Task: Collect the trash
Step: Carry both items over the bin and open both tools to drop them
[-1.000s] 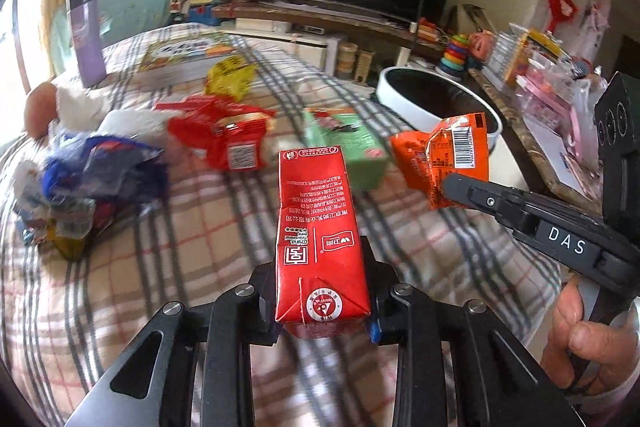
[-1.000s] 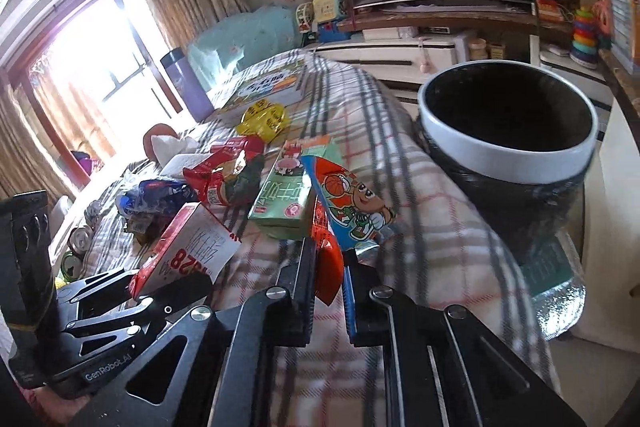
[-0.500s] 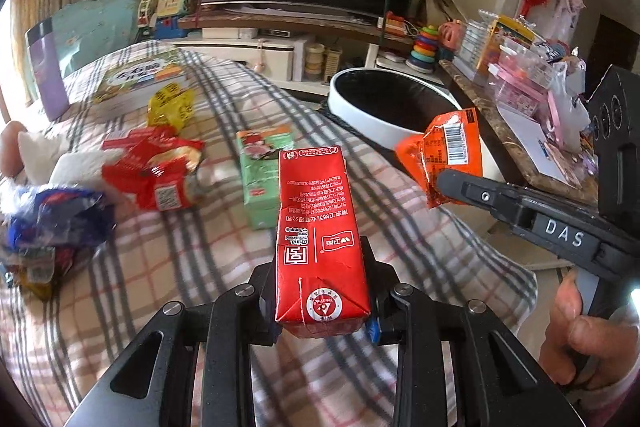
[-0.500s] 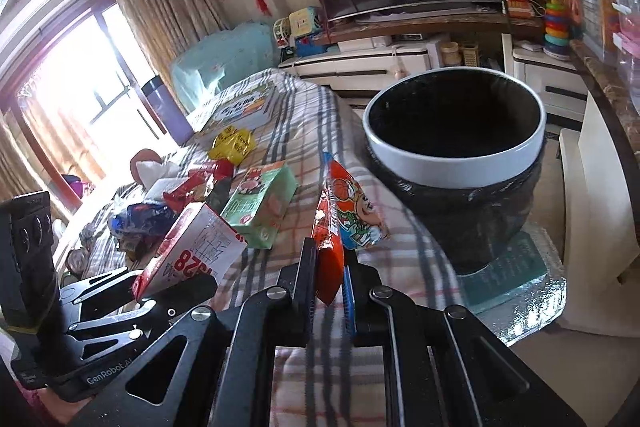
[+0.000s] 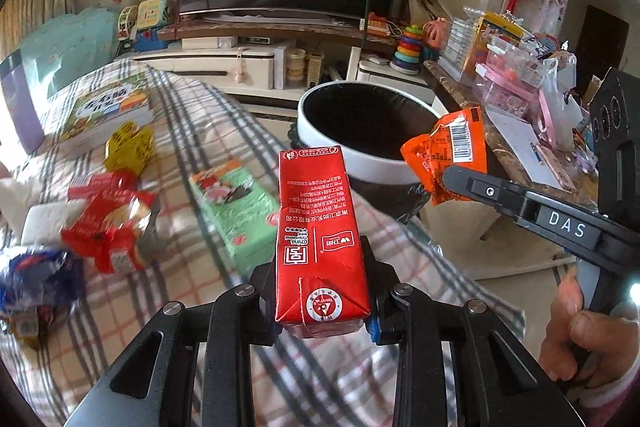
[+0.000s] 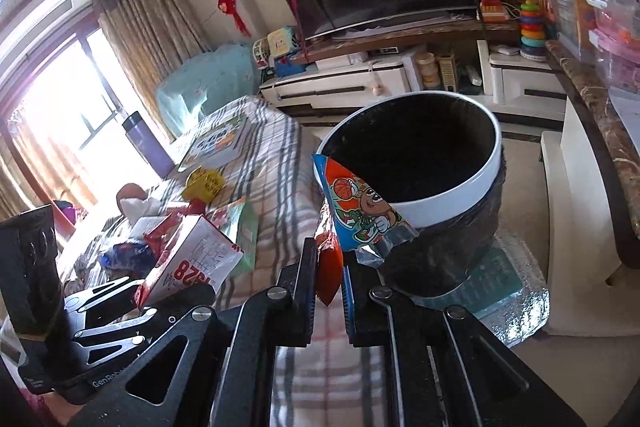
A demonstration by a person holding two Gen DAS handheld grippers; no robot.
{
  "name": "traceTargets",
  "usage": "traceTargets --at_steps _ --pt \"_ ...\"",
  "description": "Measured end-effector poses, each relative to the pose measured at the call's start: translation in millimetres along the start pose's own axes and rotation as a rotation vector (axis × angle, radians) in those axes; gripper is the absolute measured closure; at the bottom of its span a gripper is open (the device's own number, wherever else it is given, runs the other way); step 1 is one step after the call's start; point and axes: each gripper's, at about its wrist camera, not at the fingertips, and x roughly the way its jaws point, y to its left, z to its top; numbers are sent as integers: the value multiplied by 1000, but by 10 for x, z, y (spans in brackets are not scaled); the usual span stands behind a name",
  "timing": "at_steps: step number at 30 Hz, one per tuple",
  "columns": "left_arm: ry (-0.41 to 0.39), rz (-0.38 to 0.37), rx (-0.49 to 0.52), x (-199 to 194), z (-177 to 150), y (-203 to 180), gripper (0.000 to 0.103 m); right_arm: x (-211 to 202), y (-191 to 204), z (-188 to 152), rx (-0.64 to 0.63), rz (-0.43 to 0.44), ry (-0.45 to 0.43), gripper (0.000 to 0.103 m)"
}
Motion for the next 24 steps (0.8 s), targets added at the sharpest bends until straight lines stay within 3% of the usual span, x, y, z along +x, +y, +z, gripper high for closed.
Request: traceTargets --at_steps 13,24 --pt "-12 -54 16 433 485 -130 74 74 -320 385 33 -2 -36 92" --pt "21 -73 -15 954 933 -105 74 329 -621 666 63 1 -6 92"
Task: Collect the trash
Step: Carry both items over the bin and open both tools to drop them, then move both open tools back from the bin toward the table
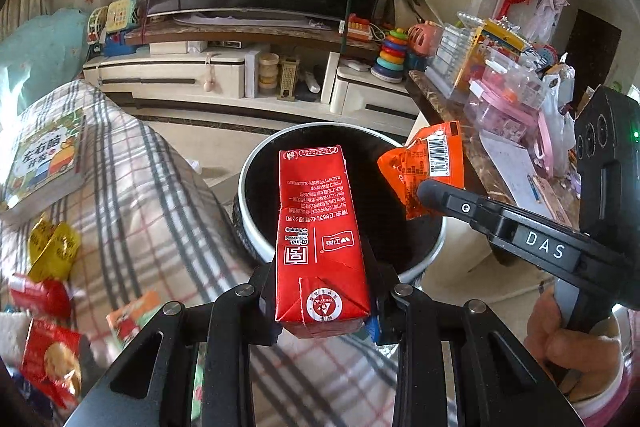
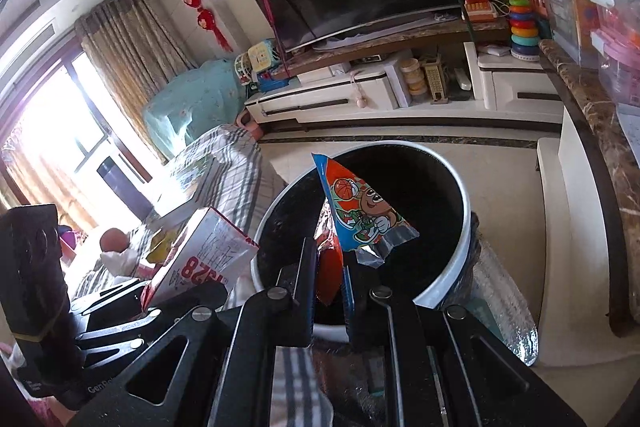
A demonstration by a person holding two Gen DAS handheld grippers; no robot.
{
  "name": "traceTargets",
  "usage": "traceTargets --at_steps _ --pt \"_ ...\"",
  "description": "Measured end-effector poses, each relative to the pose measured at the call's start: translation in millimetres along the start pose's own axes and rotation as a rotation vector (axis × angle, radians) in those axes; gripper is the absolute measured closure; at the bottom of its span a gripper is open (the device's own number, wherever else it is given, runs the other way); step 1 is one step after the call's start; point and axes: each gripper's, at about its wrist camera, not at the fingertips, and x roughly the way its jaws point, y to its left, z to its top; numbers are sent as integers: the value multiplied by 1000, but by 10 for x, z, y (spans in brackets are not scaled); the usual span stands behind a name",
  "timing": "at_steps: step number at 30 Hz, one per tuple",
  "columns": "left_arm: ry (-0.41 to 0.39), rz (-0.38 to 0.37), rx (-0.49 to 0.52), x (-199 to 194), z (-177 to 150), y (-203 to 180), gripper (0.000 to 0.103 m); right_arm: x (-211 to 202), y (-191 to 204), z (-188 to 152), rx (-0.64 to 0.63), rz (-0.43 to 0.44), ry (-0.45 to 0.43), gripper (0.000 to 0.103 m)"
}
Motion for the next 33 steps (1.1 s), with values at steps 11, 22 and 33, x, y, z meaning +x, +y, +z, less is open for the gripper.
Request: traceTargets --at_steps 11,22,33 --pt "46 -7 -4 443 239 -43 62 236 -212 170 30 3 47 87" --pt "6 10 -55 164 -35 82 42 203 -310 179 56 -5 44 70" --pt "-39 46 -130 -581 -624 332 40 10 39 -117 61 69 20 23"
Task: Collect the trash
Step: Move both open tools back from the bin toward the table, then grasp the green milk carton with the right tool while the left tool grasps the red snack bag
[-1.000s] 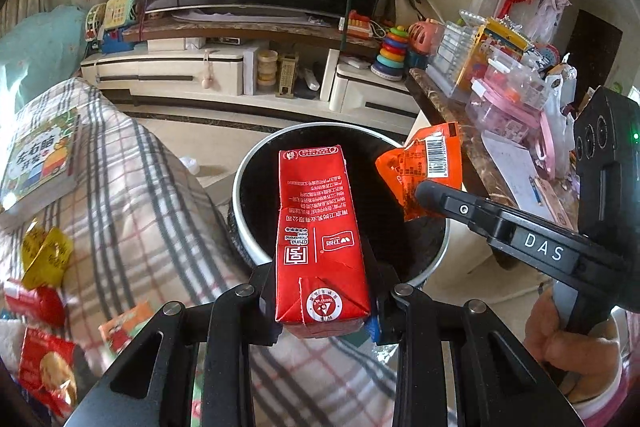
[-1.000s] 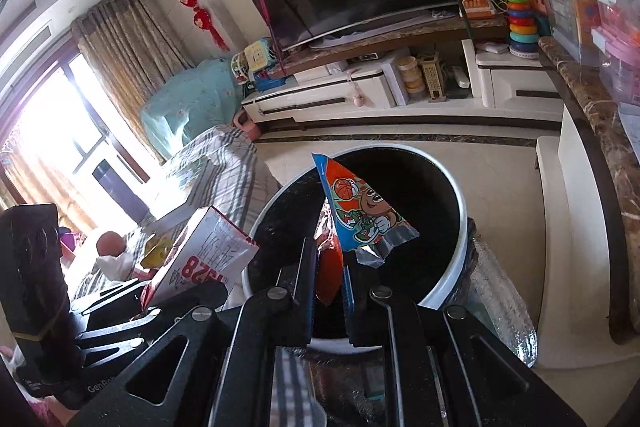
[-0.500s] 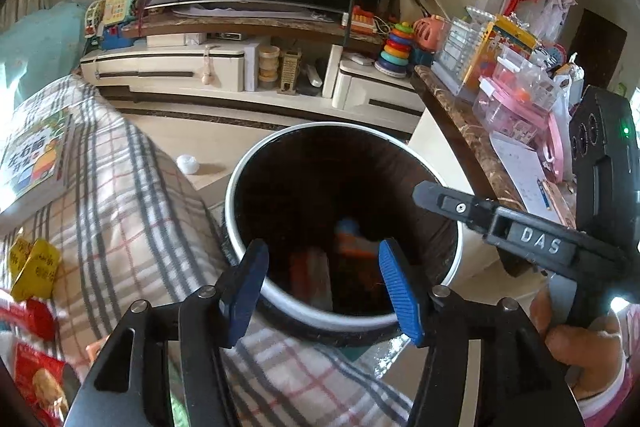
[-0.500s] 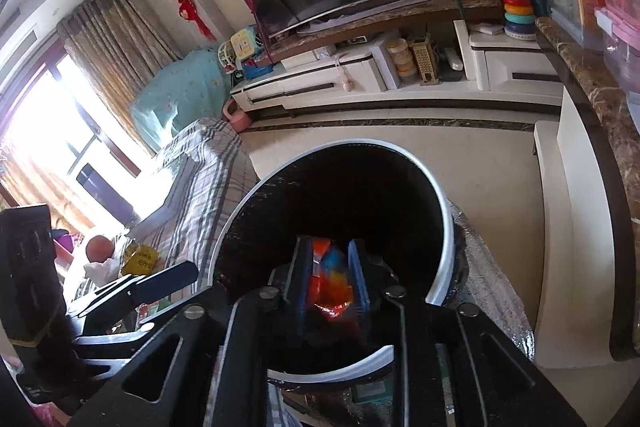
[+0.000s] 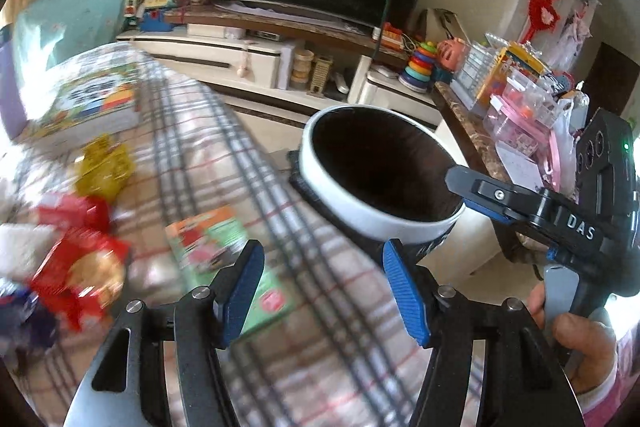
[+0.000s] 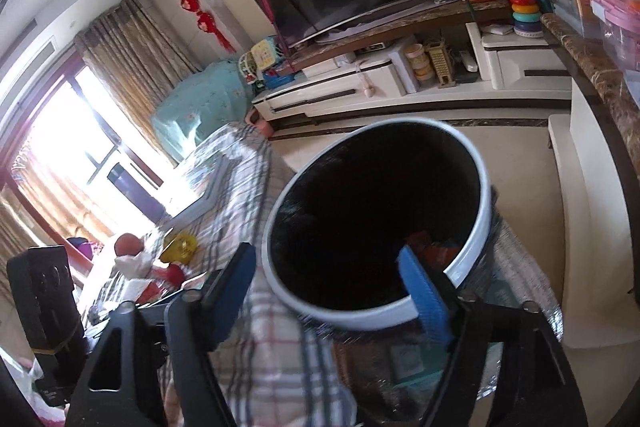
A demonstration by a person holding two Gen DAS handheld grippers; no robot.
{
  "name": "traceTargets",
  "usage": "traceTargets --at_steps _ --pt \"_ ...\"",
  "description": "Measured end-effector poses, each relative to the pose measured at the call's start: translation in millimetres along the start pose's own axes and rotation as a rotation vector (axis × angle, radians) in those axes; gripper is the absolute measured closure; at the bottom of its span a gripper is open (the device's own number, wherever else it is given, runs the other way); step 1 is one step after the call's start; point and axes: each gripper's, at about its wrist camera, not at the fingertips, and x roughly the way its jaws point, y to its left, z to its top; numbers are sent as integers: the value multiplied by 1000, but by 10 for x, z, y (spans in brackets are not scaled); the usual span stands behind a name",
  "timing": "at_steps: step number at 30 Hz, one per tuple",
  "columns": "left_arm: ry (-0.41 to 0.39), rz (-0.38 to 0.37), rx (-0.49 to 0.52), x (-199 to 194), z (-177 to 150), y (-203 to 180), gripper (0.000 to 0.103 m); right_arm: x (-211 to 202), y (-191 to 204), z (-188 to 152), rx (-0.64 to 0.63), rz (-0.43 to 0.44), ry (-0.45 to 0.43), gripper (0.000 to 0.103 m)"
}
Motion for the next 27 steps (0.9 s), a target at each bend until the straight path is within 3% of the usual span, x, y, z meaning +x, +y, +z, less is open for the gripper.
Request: traceTargets --at_steps 12,27 --pt "-32 70 -69 -774 -548 358 36 -6 558 -481 -58 -15 54 2" --pt "-20 147 -167 -1040 -682 765 34 201 1127 -941 -223 -4 85 2"
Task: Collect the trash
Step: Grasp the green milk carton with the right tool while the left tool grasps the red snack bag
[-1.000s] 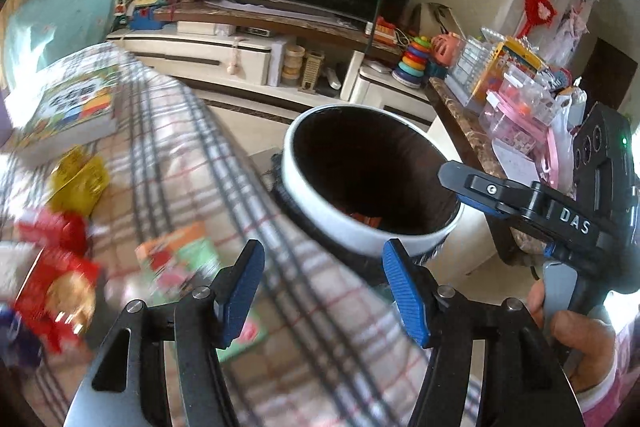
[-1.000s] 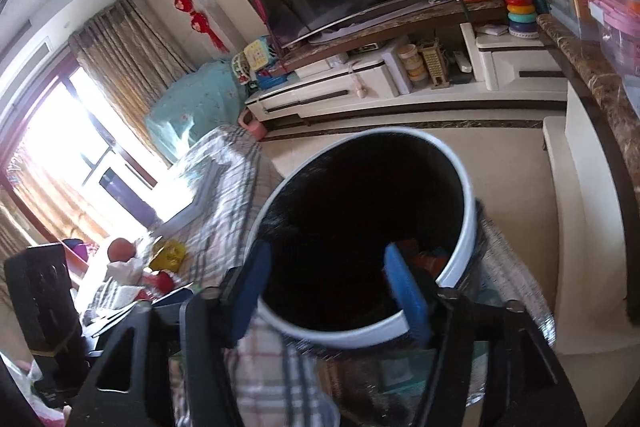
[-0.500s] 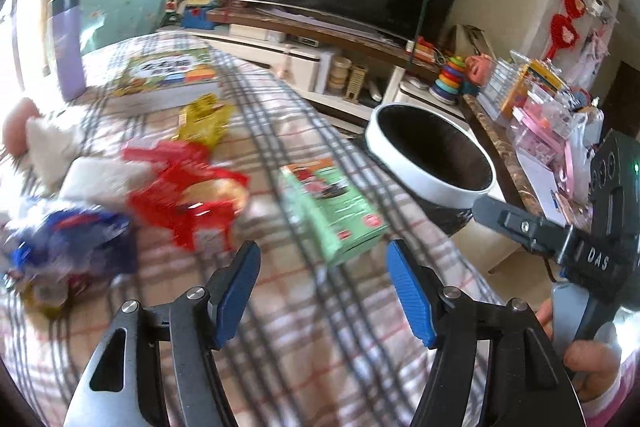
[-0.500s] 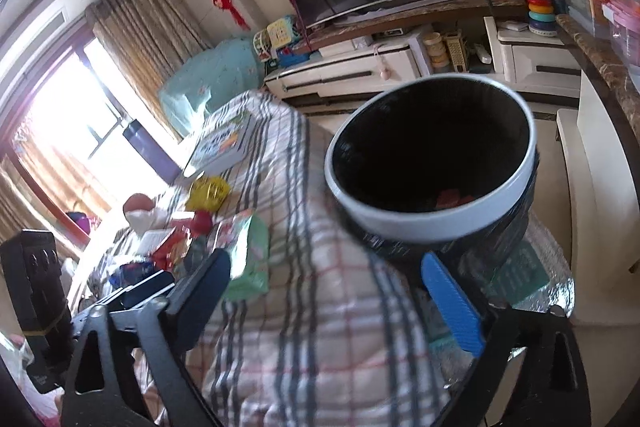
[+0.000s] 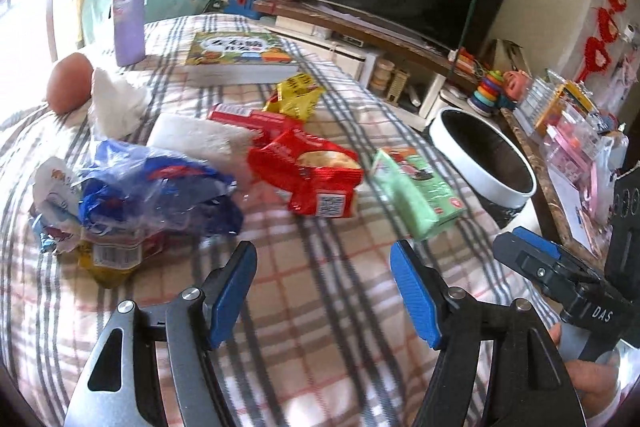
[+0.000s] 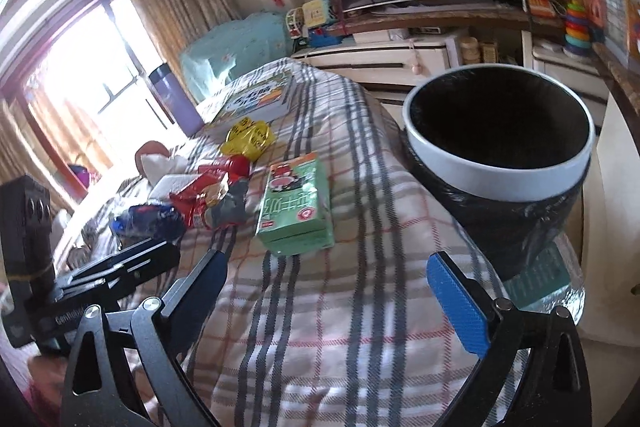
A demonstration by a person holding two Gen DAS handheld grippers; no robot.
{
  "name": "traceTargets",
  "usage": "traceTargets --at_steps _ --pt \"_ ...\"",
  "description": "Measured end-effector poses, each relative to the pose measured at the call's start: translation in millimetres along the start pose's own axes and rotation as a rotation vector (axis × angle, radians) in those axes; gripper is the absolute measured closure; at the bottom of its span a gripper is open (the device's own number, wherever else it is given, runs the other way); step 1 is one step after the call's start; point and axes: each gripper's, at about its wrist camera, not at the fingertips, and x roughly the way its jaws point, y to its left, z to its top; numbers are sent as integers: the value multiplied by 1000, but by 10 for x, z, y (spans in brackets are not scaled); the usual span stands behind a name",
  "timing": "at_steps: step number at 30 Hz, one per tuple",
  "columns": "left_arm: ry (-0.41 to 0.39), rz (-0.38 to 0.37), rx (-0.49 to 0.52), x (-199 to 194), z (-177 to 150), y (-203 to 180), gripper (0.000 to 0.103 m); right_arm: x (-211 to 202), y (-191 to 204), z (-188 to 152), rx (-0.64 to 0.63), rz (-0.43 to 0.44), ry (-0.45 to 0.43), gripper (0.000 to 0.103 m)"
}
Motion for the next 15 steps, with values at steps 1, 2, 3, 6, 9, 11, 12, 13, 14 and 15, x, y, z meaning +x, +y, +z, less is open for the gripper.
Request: traceTargets --at_steps 1,2,3,6,9,11,12,13,14,15 --pt "3 2 -7 8 10 11 34 10 18 -8 -5 1 -1 2" --pt "7 0 -12 11 15 17 34 22 29 -12 -9 0 -4 2" --pt "10 -2 -15 34 30 43 34 37 41 -18 -15 -6 -12 2" --pt "19 -10 -23 89 78 67 34 75 64 -14 -29 -23 -25 2" --pt "26 -20 -24 167 134 60 34 141 97 15 -49 -18 -15 2" --pt "30 -21 -27 244 181 81 34 214 113 47 -61 -14 16 3" --pt "29 -23 -27 278 206 82 34 242 114 57 -61 -2 29 3" --pt "27 -20 -26 315 224 86 34 278 107 73 -56 12 43 3" --pt "29 -14 -25 361 253 92 34 308 100 81 -51 20 52 4" --pt "32 -11 -26 409 259 97 34 335 90 98 -47 29 60 6"
